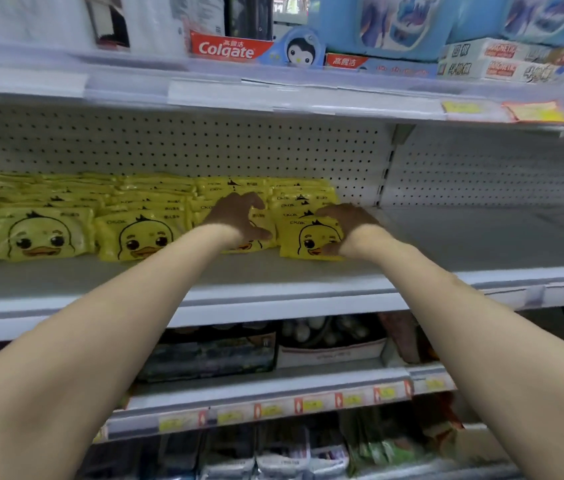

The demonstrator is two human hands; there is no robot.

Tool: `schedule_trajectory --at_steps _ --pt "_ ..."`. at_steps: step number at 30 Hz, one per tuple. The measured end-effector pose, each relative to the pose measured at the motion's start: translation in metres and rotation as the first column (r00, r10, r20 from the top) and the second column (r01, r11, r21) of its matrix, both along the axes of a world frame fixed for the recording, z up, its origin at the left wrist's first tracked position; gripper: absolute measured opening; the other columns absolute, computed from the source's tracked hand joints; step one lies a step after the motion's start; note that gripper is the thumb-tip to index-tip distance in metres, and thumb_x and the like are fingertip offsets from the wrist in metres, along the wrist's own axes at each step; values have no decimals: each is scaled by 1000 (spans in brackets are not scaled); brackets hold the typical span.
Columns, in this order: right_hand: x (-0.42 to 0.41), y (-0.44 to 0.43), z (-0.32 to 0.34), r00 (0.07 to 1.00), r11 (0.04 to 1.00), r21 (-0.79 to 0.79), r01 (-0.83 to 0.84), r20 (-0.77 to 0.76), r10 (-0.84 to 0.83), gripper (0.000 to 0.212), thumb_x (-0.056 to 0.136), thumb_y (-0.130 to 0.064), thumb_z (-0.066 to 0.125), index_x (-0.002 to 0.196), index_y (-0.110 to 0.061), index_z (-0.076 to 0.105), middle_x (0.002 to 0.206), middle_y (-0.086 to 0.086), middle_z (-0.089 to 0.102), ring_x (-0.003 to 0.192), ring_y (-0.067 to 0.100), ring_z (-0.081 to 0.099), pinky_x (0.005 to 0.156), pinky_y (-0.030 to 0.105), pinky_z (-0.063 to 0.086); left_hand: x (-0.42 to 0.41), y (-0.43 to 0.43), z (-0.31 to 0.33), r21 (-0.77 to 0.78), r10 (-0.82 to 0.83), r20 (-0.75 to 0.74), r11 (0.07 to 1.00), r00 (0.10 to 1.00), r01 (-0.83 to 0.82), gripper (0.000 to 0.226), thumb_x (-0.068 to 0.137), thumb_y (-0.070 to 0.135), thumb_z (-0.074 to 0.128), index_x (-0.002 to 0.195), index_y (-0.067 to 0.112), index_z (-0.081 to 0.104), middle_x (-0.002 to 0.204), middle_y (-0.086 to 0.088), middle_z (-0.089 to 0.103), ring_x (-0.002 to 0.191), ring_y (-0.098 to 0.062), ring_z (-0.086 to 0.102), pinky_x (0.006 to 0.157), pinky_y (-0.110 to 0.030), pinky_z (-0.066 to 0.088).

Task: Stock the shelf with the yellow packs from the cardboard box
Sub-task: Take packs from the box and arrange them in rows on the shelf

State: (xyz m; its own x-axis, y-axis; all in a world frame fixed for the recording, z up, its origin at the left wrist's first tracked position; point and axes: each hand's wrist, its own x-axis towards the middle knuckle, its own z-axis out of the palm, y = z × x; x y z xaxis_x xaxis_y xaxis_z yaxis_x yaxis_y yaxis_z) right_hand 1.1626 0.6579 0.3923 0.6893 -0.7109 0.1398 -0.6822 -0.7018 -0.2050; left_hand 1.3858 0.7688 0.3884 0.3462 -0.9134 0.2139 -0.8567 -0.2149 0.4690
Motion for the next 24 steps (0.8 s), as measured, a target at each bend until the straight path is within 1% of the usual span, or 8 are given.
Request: schedule_trajectory --at_steps 3,5,8,12,14,17,21,24 --pt "-14 40 -4 999 999 -42 -32 -28 31 73 80 -37 79 144 -33 43 141 6 52 126 29 49 100 40 48 -21 45 -4 24 73 10 997 997 -73 62 74 38 82 128 25 55 130 -6 56 116 -25 56 95 -33 48" --pt "-22 69 -11 996 997 -49 -63 -67 60 72 82 -38 78 143 -30 42 134 9 52 124 32 48 97 42 47 -34 83 -11 35 109 21 993 994 -110 64 75 40 81 130 22 55 129 -9 56 116 -27 54 96 -36 48" --pt "-30 113 -23 988 990 -23 -142 -71 141 76 80 -39 79 144 -35 40 144 6 45 132 31 41 105 46 43 -50 145 -27 52 168 66 984 984 -171 67 76 39 81 134 23 51 136 -13 46 124 -33 44 102 -43 41" --pt "-26 173 -41 965 966 42 -254 -61 256 77 78 -39 81 144 -34 41 152 1 40 139 26 37 109 46 40 -61 232 -52 168 282 82 942 956 -292 64 76 42 81 131 28 51 132 -8 45 123 -32 44 98 -48 46" --pt "-18 204 -50 950 950 87 -300 -62 306 76 79 -40 80 144 -33 41 151 1 41 137 26 39 106 45 42 -59 276 -62 217 329 99 914 939 -343 62 76 42 79 129 30 50 129 -6 45 121 -32 43 96 -49 47" --pt "6 246 -62 923 918 129 -376 -43 384 74 80 -36 80 144 -32 42 148 -1 43 134 24 43 104 42 45 -49 333 -74 249 411 104 871 906 -424 63 77 42 78 131 30 50 131 -7 44 123 -33 41 98 -49 45" --pt "50 299 -74 876 874 130 -469 -60 479 73 80 -36 80 144 -33 43 150 -1 41 138 24 38 106 43 43 -28 395 -90 266 494 136 817 859 -512 63 76 45 78 131 30 51 130 -9 47 120 -33 45 98 -45 46" --pt "90 333 -90 834 835 155 -528 -91 544 73 80 -37 79 144 -32 43 148 1 43 134 25 41 102 42 45 -4 433 -108 299 544 114 779 832 -551 61 76 45 78 129 29 52 128 -8 48 120 -32 46 95 -44 47"
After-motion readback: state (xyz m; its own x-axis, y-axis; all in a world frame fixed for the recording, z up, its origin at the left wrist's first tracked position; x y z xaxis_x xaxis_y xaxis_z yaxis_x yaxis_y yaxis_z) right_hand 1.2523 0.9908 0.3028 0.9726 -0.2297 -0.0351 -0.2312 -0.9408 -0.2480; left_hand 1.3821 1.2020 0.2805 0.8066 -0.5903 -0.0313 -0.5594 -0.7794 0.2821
